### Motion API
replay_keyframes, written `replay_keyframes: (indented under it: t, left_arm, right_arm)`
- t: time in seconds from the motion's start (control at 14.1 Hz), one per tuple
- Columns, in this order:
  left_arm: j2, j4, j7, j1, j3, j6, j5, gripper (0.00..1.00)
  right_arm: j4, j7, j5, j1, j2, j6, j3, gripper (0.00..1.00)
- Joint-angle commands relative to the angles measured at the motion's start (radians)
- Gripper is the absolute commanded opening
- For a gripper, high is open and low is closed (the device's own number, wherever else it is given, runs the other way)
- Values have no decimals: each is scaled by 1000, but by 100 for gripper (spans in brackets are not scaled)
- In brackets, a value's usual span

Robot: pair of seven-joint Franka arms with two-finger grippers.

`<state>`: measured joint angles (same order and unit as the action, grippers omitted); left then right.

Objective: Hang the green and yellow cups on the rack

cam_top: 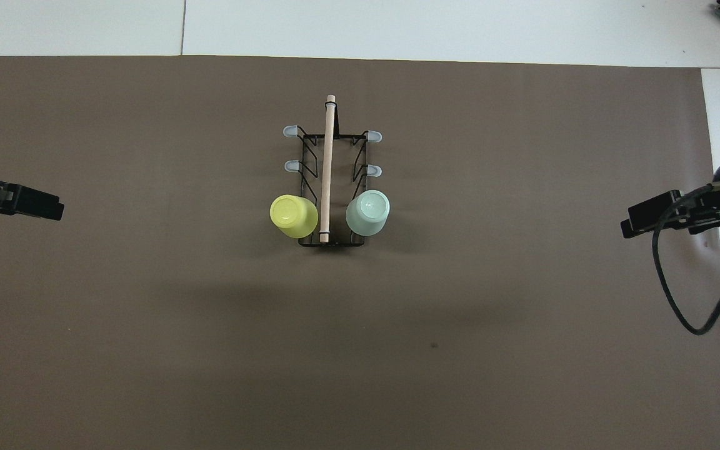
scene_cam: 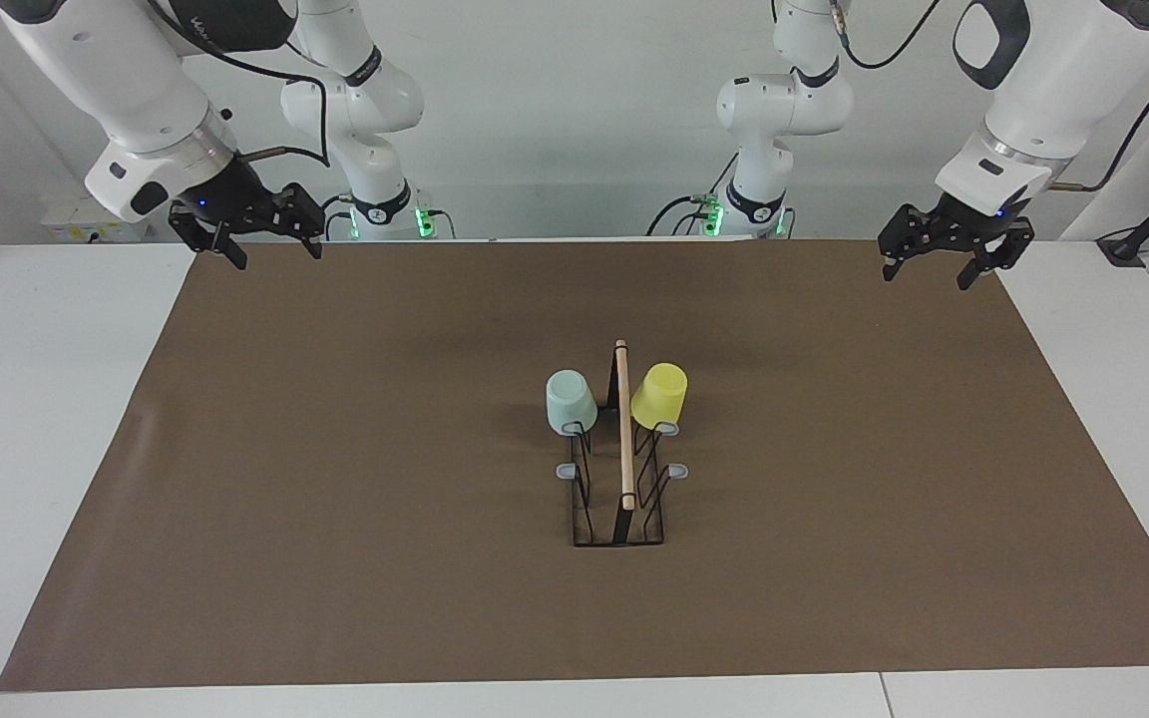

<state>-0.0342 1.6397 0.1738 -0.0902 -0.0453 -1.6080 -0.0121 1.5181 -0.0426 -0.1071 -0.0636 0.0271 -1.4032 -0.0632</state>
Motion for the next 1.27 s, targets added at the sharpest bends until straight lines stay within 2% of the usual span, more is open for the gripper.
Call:
replay_keyframes:
  t: [0.0, 0.42, 1.2]
  left_arm:
    - [-15, -6, -60, -19, -16, 51, 15, 100]
    - [-19, -3, -92, -8, -12, 82, 17, 100]
    - [-33, 26, -100, -3, -8, 31, 17, 100]
  right_arm:
    - [-23, 16, 24, -15, 11, 15, -6, 100]
    - [-26, 16, 29, -15, 10, 15, 5, 100]
    - [-26, 16, 29, -13, 10, 12, 6, 100]
